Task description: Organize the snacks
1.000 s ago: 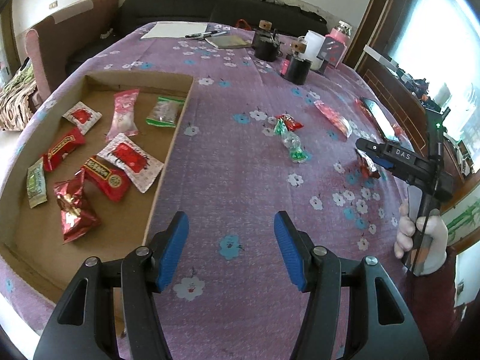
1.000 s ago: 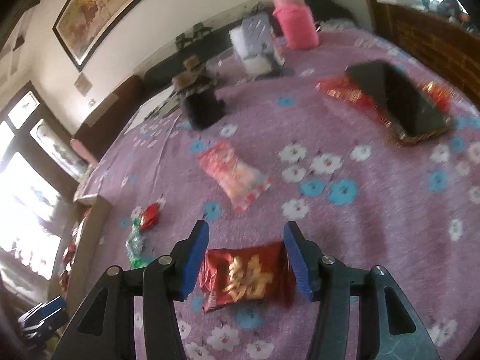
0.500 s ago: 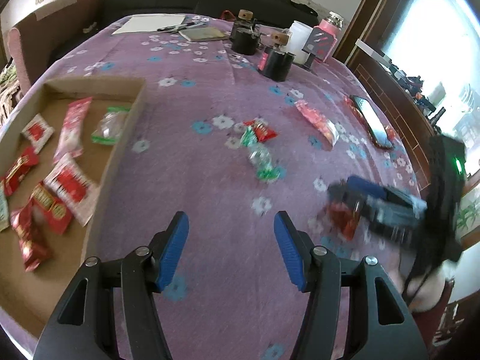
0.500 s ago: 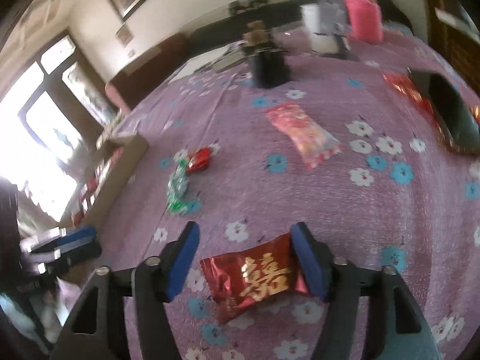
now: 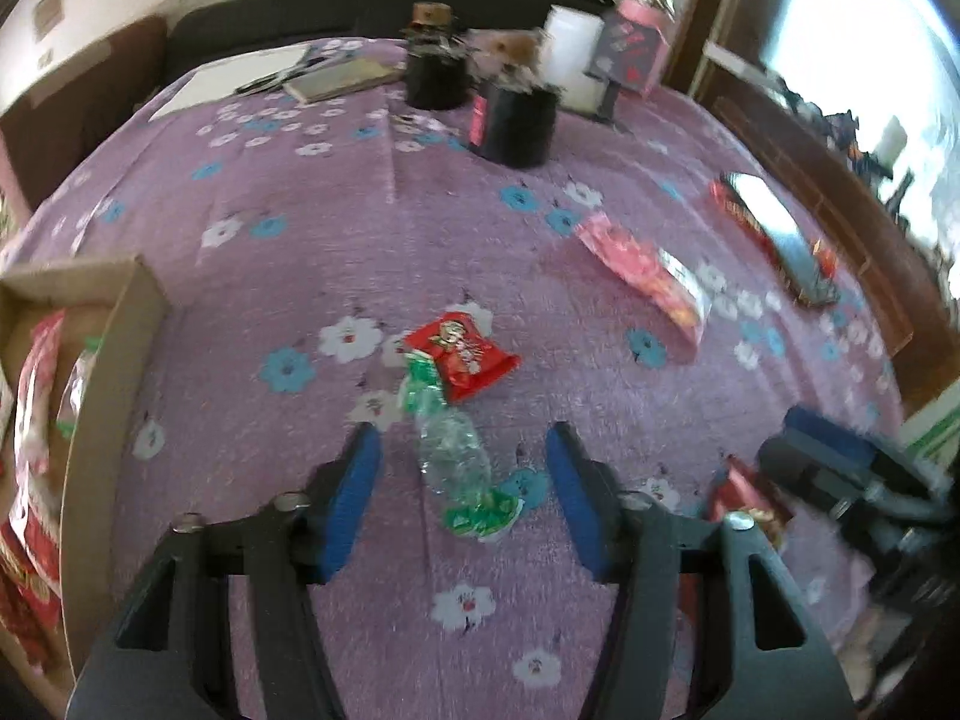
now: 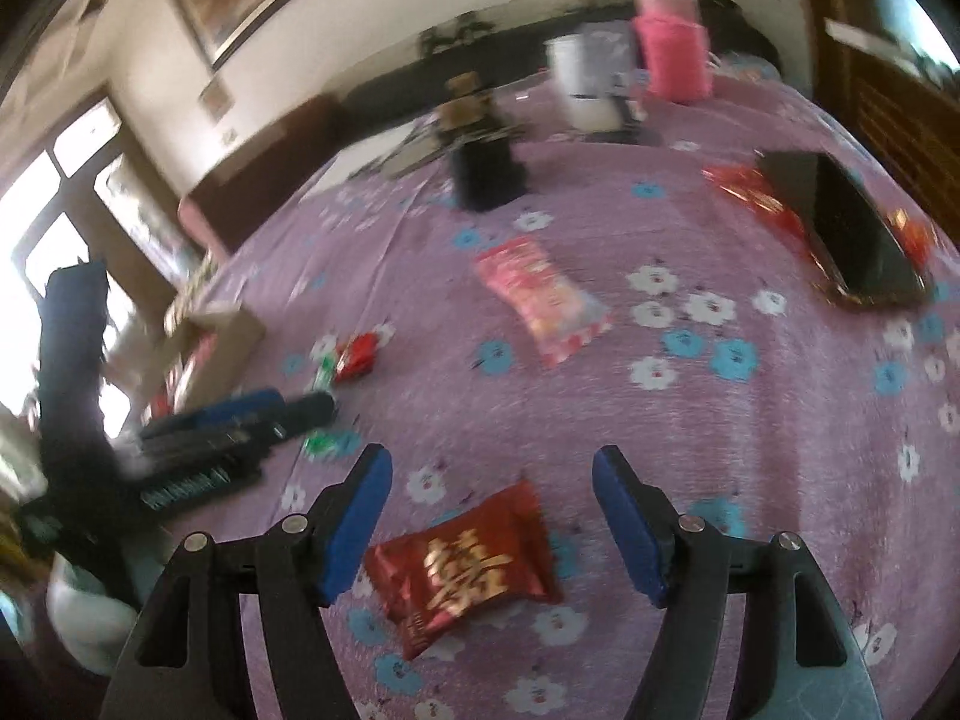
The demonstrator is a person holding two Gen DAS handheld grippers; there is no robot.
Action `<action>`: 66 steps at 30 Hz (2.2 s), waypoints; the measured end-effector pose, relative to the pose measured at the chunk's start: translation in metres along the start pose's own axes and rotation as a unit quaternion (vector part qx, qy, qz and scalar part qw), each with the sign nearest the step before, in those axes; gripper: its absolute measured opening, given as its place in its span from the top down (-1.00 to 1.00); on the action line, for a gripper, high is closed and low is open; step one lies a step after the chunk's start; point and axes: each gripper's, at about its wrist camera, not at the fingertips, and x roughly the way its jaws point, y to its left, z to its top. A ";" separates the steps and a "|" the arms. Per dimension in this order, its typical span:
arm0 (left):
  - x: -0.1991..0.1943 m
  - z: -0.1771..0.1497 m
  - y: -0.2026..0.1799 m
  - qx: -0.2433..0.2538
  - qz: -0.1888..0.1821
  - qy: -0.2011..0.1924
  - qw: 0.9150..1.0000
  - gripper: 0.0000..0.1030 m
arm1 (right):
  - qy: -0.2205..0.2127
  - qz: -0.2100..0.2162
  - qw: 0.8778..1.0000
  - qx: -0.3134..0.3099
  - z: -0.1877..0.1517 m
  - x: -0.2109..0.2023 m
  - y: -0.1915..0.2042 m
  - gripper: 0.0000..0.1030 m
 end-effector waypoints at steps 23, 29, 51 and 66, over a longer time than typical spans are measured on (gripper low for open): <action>-0.124 -0.069 0.096 -0.104 -0.076 -0.082 0.988 0.63 | -0.006 -0.029 0.996 0.086 -0.036 -0.026 0.004 -0.40; -0.137 -0.089 0.128 -0.131 -0.060 -0.097 0.985 0.62 | 0.021 -0.090 0.993 0.073 -0.030 0.004 0.030 -0.43; -0.163 -0.143 0.254 -0.269 0.014 -0.122 0.955 0.62 | -0.023 -0.088 0.996 -0.027 -0.035 -0.018 0.097 0.80; -0.159 -0.152 0.272 -0.288 0.008 -0.116 0.951 0.62 | -0.030 -0.010 0.995 -0.089 -0.030 -0.016 0.173 0.91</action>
